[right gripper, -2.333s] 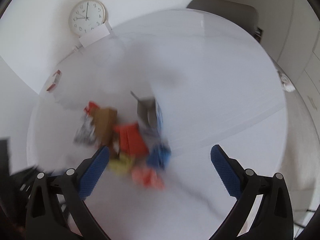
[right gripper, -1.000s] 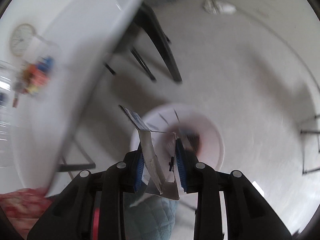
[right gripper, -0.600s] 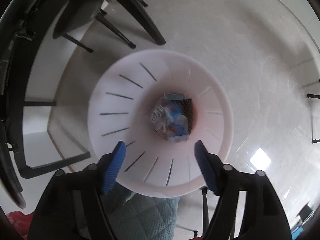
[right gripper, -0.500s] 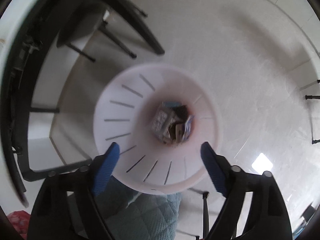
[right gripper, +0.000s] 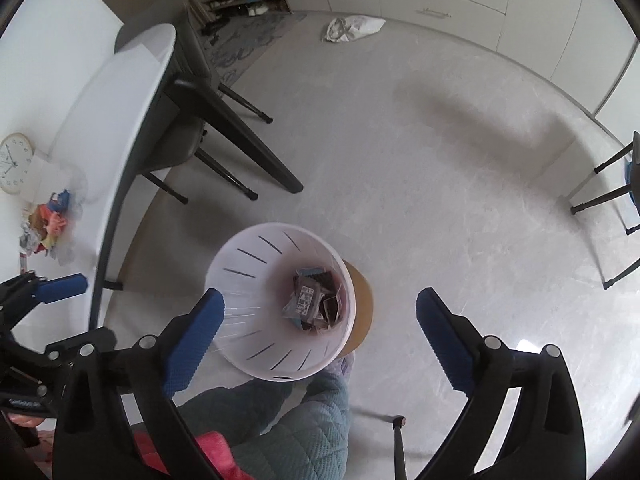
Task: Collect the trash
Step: 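Drop the bottle and box into the wastebasket by opening both tools, then grasp the blue crumpled cloth with the right tool while the left tool grasps the pink paper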
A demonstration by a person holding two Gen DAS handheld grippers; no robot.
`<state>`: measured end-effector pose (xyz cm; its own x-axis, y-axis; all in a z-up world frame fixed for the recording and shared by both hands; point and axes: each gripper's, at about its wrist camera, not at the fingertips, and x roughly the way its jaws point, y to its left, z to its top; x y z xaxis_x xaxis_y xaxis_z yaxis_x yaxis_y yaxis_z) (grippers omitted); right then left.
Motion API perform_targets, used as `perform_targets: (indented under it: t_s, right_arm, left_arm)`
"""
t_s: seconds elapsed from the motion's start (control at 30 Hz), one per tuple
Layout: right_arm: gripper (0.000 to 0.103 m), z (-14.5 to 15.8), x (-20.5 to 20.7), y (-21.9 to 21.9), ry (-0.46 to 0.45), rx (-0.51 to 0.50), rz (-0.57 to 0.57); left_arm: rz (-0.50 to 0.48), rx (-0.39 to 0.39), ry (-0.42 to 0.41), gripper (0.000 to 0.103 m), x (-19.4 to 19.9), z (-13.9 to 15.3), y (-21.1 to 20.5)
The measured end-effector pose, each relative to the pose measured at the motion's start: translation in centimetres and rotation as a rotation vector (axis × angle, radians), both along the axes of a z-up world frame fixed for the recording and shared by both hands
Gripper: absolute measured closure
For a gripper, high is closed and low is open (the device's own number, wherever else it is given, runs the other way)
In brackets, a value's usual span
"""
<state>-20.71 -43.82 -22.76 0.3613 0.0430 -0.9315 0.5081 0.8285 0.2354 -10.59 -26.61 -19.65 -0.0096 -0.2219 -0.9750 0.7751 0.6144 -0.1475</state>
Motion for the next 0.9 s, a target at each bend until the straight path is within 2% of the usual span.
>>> perform_targets:
  t_s: [0.03,0.07,0.23,0.37,0.5,0.7,0.9]
  right_arm:
    - [0.006,0.4,0.0,0.0,-0.006,-0.005,0.001]
    - [0.006,0.7,0.0,0.1,-0.009,-0.009,0.003]
    - [0.006,3.4,0.4,0.7,-0.058,-0.028,0.02]
    - [0.003,6.6,1.2,1.8,-0.116,-0.067,0.042]
    - [0.003,9.4,2.3,3.2,-0.175,-0.091,0.084]
    - [0.003,11.7,4.8,5.8,-0.238,-0.111,0.155]
    - [0.003,13.1,6.5,8.2,-0.264,-0.117,0.217]
  left_arm:
    - [0.009,0.002,-0.004,0.016,0.2,0.2,0.1]
    - [0.021,0.004,-0.017,0.014,0.3,0.6,0.4]
    - [0.102,-0.028,-0.112,0.014,1.6,3.9,2.5]
    - [0.196,-0.077,-0.192,0.008,3.0,7.7,5.4]
    - [0.298,-0.115,-0.258,0.008,4.4,10.5,9.2]
    - [0.445,-0.141,-0.297,0.008,6.2,12.3,14.7]
    - [0.538,-0.132,-0.311,0.008,6.9,12.3,18.8]
